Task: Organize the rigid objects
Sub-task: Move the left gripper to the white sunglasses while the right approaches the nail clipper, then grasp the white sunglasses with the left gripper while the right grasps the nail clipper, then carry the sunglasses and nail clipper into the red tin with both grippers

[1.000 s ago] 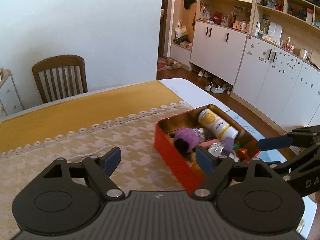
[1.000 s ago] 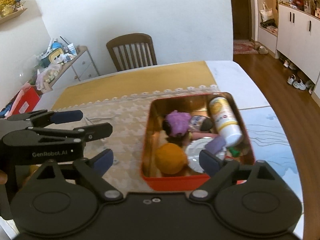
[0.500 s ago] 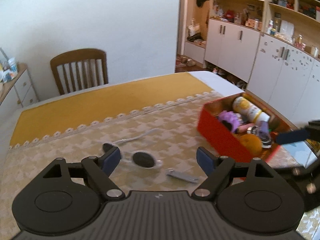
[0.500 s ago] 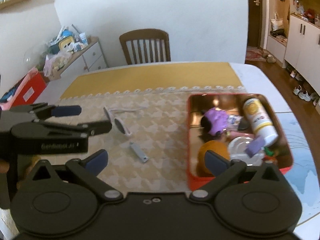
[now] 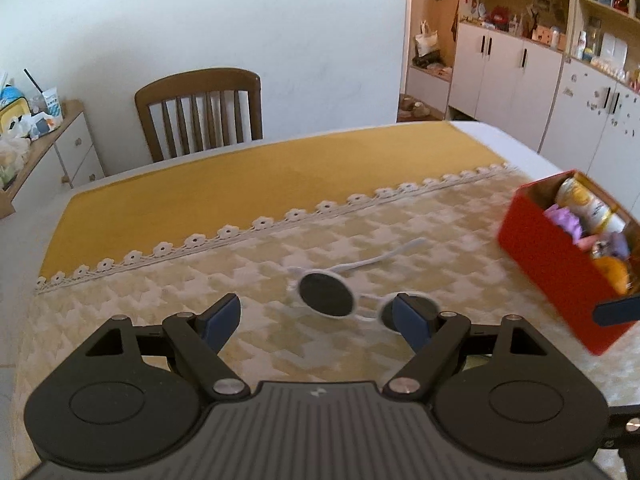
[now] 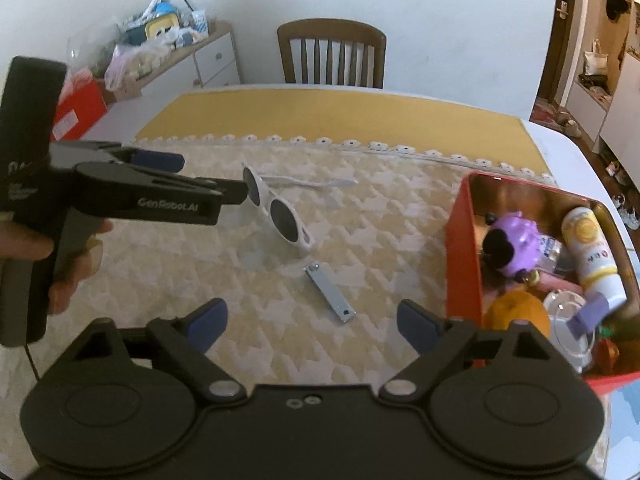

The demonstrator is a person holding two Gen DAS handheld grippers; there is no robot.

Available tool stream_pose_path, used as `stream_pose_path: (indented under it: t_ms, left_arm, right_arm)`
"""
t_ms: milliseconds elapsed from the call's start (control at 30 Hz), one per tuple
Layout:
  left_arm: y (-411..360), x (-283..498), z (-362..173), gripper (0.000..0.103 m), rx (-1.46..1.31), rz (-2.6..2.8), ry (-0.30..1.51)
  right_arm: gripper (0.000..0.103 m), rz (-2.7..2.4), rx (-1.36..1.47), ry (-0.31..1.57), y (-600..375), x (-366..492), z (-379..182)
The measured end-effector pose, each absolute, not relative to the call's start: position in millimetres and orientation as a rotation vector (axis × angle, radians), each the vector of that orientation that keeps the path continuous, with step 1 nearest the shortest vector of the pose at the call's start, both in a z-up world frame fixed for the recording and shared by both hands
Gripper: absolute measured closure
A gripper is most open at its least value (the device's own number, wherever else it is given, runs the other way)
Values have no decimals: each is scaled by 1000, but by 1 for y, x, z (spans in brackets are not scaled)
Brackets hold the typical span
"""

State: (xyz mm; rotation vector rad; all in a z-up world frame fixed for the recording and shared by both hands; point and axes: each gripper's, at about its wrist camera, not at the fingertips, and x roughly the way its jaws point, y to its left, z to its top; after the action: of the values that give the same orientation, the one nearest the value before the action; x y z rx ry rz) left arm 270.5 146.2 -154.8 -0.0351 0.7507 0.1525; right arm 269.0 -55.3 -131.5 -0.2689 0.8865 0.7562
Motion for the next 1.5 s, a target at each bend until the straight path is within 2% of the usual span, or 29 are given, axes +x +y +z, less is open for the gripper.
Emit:
stream_pose_path:
  t_ms: [333, 400, 467, 700, 767, 833, 933, 1000, 1067, 1500]
  left_arm:
    - [153, 296, -183, 20, 10, 109, 768]
    - [153, 300, -186, 20, 15, 101, 767]
    - [155, 305, -191, 20, 21, 105, 767]
    - [155, 309, -197, 20, 24, 78, 750]
    - [153, 308, -196, 27, 25, 62, 748]
    - [152, 308, -196, 39, 15, 47, 753]
    - [150, 308, -197, 48, 17, 38, 752]
    - [148, 307, -195, 48, 25, 39, 750]
    - [147, 307, -194, 48, 32, 36, 750]
    - [138, 290, -178, 48, 31, 63, 744]
  right_arm:
    - [32, 727, -349, 912, -35, 292, -155]
    - [36, 729, -362, 920, -32, 295, -159]
    - [46, 734, -375, 927, -28, 297, -163]
    - [62, 744, -396, 931, -20, 302, -171]
    - [66, 750, -402, 929, -18, 302, -173]
    - [68, 758, -405, 919, -18, 301, -174]
    - [74, 772, -402, 916, -18, 300, -174]
    - [80, 781, -396, 916, -19, 299, -174]
    - [91, 781, -396, 913, -19, 298, -173]
    - [93, 699, -375, 886, -33, 279, -161]
